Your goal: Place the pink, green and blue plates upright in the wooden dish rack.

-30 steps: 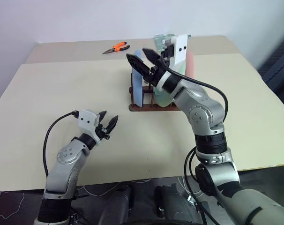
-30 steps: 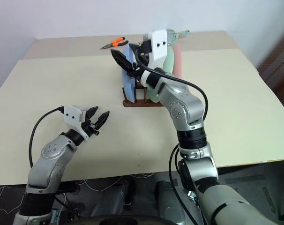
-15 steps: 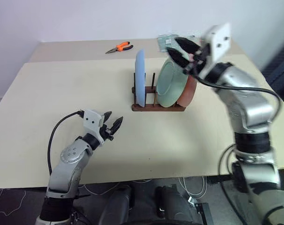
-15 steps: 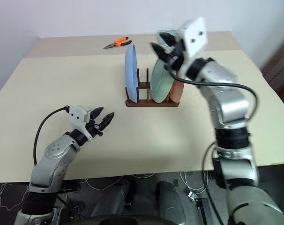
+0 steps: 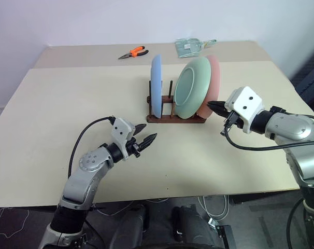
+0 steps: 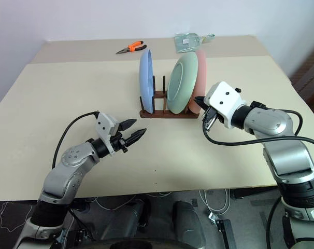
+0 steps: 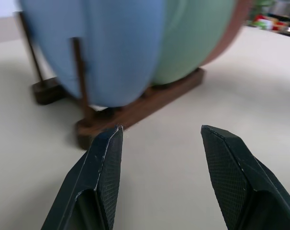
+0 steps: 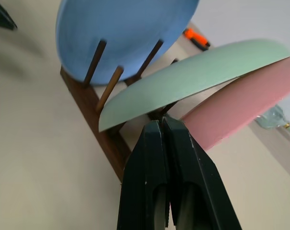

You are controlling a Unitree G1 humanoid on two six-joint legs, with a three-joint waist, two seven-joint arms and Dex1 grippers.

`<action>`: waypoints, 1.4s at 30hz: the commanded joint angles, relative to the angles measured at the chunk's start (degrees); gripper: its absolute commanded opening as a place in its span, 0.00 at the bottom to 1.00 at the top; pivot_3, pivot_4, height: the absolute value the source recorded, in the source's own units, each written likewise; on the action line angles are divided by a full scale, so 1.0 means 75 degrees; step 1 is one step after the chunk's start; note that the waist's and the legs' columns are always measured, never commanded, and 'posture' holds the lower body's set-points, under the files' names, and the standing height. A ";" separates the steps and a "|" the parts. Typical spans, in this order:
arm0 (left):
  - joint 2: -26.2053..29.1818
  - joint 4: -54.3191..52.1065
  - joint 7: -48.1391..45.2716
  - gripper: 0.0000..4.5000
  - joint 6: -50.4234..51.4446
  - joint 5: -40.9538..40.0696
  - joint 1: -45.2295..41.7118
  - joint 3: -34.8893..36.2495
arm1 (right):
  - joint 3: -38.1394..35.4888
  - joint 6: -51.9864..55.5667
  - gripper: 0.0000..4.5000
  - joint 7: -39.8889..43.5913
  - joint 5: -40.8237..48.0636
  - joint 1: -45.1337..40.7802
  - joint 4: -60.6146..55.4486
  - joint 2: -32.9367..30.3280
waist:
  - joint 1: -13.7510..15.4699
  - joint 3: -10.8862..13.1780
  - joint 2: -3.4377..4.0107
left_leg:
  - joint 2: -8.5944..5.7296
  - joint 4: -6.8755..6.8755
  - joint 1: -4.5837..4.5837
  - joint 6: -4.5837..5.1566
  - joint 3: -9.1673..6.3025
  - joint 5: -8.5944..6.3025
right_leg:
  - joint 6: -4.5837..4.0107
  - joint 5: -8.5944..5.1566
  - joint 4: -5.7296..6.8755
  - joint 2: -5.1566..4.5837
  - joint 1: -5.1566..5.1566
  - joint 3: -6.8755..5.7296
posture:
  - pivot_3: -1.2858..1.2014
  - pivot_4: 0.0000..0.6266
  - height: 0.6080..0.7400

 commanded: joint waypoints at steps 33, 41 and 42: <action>0.0069 -0.0578 -0.0038 0.59 0.0230 -0.0044 0.0196 -0.0152 | -0.1306 -0.1669 0.01 -0.0654 -0.0622 -0.1812 0.1465 0.0846 | 0.0006 0.0002 0.0002 | -0.0003 0.0014 0.0001 0.0004 -0.0001 -0.0002 | 0.0004 0.0003 0.0004 0.0002 0.0007 -0.0004 | 0.52 0.24 0.89; 0.0312 0.0477 0.0409 0.59 -0.0401 0.0363 0.0063 0.0763 | -0.2728 -0.1103 0.01 -0.0789 0.0374 -0.0331 0.2154 0.1200 | 0.0004 -0.0014 -0.0019 | 0.0002 0.0015 0.0010 0.0010 -0.0005 -0.0007 | 0.0005 0.0003 0.0005 0.0003 0.0022 -0.0011 | 0.52 0.24 0.89; 0.0351 0.0567 0.0447 0.59 -0.0478 0.0409 0.0071 0.0855 | -0.2660 -0.1244 0.01 -0.0780 0.0329 -0.0071 0.2222 0.1255 | -0.0015 -0.0012 -0.0015 | 0.0001 0.0014 0.0010 0.0011 -0.0003 -0.0006 | 0.0005 0.0003 0.0005 0.0002 0.0021 -0.0010 | 0.52 0.24 0.89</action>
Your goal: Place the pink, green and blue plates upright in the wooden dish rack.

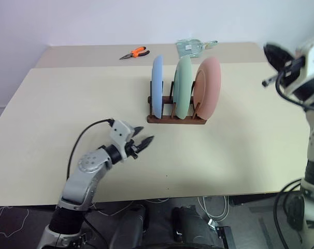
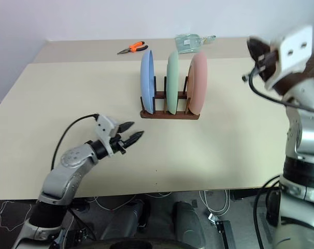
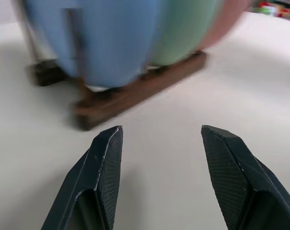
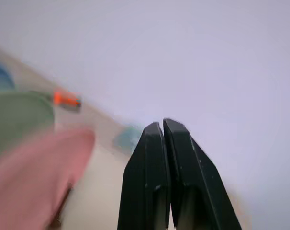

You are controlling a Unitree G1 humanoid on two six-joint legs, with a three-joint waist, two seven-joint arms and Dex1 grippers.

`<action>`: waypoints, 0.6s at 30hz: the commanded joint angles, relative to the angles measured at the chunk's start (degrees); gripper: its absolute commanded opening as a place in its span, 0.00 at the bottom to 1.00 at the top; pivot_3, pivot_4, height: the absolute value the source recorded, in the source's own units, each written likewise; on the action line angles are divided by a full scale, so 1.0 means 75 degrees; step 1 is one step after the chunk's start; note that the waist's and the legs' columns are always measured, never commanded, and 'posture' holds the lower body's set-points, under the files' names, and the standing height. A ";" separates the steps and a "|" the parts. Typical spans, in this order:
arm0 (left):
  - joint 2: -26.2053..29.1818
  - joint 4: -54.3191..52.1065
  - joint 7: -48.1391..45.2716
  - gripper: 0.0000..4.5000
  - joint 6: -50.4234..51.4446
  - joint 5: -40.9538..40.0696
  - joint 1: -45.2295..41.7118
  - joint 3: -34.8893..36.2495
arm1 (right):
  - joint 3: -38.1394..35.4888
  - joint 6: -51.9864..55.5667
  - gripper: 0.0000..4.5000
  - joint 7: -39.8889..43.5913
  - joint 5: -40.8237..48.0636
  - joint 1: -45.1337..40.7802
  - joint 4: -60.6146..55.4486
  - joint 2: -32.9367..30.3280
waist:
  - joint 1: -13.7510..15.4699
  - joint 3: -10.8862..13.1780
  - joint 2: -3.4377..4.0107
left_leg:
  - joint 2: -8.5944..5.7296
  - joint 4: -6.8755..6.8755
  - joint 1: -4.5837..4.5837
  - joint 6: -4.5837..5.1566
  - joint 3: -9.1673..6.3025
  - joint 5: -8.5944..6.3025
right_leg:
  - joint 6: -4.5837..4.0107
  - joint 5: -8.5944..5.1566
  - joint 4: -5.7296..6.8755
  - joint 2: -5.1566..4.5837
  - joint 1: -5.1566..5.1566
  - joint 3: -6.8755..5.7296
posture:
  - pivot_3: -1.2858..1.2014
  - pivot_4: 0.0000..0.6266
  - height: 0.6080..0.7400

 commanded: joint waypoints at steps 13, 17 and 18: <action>0.0382 0.0377 0.0345 0.59 -0.0920 0.0362 0.0729 0.1145 | 0.0683 -0.0810 0.01 -0.0342 -0.0104 0.0998 0.1039 0.1097 | 0.0001 0.0014 0.0082 | -0.0002 0.0015 -0.0001 0.0003 0.0013 -0.0003 | 0.0001 0.0001 0.0012 0.0000 -0.0008 0.0015 | 0.52 0.24 0.89; 0.0264 0.0298 0.0504 0.59 -0.0931 0.0401 0.0855 0.1107 | 0.0782 -0.0800 0.01 -0.0289 -0.0031 0.1124 0.1149 0.1159 | -0.0003 0.0014 0.0082 | -0.0002 0.0017 -0.0002 0.0004 0.0013 -0.0004 | 0.0000 0.0001 0.0011 -0.0001 -0.0008 0.0015 | 0.52 0.24 0.89; 0.0229 0.0269 0.0547 0.59 -0.0943 0.0404 0.0903 0.1111 | 0.0812 -0.0808 0.01 -0.0269 -0.0033 0.1127 0.1235 0.1169 | -0.0008 0.0014 0.0083 | -0.0002 0.0017 -0.0002 0.0004 0.0013 -0.0004 | 0.0001 0.0001 0.0011 -0.0001 -0.0008 0.0015 | 0.52 0.24 0.89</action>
